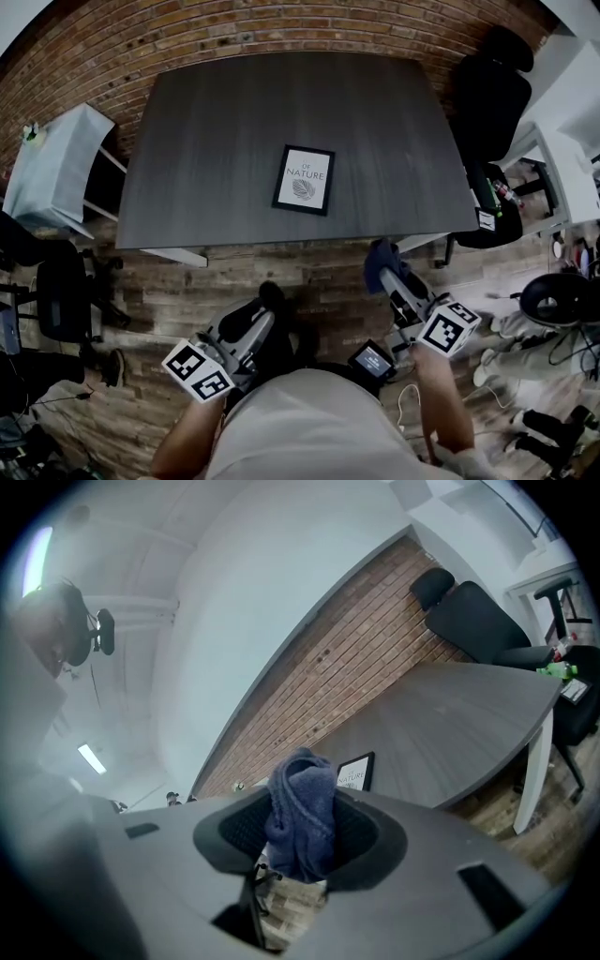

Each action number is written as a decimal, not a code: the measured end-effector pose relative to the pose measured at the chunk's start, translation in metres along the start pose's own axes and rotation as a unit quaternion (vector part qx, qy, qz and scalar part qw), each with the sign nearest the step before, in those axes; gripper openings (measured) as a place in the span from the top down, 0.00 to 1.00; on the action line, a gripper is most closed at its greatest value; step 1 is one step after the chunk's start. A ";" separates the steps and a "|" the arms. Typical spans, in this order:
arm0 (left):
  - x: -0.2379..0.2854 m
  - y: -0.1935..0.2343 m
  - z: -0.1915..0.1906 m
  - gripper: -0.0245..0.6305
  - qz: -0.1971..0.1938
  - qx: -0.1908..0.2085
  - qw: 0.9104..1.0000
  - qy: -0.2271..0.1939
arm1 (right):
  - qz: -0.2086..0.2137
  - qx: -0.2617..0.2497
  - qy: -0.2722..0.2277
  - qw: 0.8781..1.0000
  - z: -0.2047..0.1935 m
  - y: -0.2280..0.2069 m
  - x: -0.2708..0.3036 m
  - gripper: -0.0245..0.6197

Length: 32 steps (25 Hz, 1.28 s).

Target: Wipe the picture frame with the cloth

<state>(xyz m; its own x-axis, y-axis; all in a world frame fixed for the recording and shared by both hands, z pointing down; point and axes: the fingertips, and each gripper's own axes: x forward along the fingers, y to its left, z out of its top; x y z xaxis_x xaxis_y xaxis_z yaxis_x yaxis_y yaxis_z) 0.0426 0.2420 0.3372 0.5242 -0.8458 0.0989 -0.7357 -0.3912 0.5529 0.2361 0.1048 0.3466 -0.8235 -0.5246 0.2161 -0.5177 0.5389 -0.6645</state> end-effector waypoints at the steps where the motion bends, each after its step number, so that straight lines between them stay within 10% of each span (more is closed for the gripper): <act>1: 0.004 0.007 0.002 0.80 -0.001 0.004 1.000 0.004 | -0.001 -0.001 0.001 1.000 0.002 -0.002 0.008 0.71; 16: 0.105 0.160 0.024 0.82 -0.005 0.078 0.991 0.108 | -0.075 -0.014 0.033 0.997 0.041 -0.041 0.137 0.71; 32: 0.183 0.211 0.002 0.72 -0.055 0.144 0.964 0.216 | -0.107 -0.044 0.092 0.989 0.059 -0.087 0.252 0.71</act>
<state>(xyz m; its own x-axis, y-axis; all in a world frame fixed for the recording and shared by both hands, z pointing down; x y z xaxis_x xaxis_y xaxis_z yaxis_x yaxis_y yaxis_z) -0.0176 0.0044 0.4703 0.6894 -0.5888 0.4220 -0.7220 -0.6060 0.3339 0.0874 -0.1130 0.4164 -0.7175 -0.5083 0.4762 -0.6957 0.4879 -0.5273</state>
